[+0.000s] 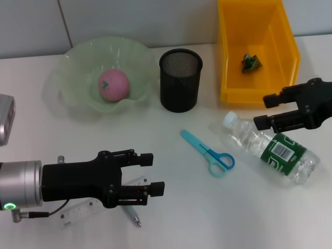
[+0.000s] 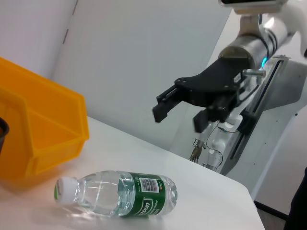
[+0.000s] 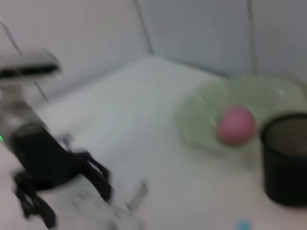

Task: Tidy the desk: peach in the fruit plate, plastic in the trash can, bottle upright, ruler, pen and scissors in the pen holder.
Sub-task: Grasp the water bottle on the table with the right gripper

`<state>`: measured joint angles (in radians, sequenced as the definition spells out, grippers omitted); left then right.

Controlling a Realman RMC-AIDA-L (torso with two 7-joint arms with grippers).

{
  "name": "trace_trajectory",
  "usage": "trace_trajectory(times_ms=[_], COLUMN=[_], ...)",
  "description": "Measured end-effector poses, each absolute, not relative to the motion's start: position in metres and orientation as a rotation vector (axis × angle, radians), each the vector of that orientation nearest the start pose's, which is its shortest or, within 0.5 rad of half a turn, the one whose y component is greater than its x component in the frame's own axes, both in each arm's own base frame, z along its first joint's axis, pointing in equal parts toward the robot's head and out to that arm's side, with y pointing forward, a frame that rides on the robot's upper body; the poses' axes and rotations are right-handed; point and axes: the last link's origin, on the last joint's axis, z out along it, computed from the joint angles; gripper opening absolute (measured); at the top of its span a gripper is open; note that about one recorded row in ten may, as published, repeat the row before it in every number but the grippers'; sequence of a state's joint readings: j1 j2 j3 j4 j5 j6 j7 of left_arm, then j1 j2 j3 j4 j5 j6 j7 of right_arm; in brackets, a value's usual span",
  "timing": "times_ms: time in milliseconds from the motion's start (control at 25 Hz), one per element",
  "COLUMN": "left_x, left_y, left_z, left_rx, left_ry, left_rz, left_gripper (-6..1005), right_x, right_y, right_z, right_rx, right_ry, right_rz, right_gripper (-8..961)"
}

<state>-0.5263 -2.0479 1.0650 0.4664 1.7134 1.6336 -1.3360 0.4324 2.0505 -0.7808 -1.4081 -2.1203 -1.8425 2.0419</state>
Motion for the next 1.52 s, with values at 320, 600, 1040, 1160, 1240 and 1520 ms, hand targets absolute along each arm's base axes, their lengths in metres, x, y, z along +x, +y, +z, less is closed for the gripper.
trace_trajectory(times_ms=[320, 600, 1040, 1160, 1240, 1520], left_x=[-0.24, -0.239, -0.237, -0.237, -0.237, -0.237], left_y=[0.292, 0.293, 0.296, 0.296, 0.296, 0.296], left_z=[-0.043, -0.044, -0.043, -0.043, -0.043, -0.043], left_rx=[-2.975, -2.972, -2.966, -2.966, -2.966, -2.967], left_ry=[-0.659, -0.655, -0.645, -0.647, -0.647, -0.647], left_rz=[-0.903, -0.9, -0.907, -0.908, -0.908, -0.908], left_gripper=[802, 802, 802, 802, 802, 802], right_x=[0.187, 0.176, 0.184, 0.189, 0.192, 0.199], right_y=[0.34, 0.357, 0.37, 0.372, 0.373, 0.377], right_z=[0.11, 0.095, 0.071, 0.066, 0.063, 0.056], right_rx=[-2.608, -2.529, -2.493, -2.494, -2.495, -2.491], right_ry=[1.009, 1.061, 1.102, 1.108, 1.11, 1.079], right_rz=[-0.137, -0.551, -0.782, -0.794, -0.8, -0.808], right_gripper=[709, 709, 710, 709, 709, 710])
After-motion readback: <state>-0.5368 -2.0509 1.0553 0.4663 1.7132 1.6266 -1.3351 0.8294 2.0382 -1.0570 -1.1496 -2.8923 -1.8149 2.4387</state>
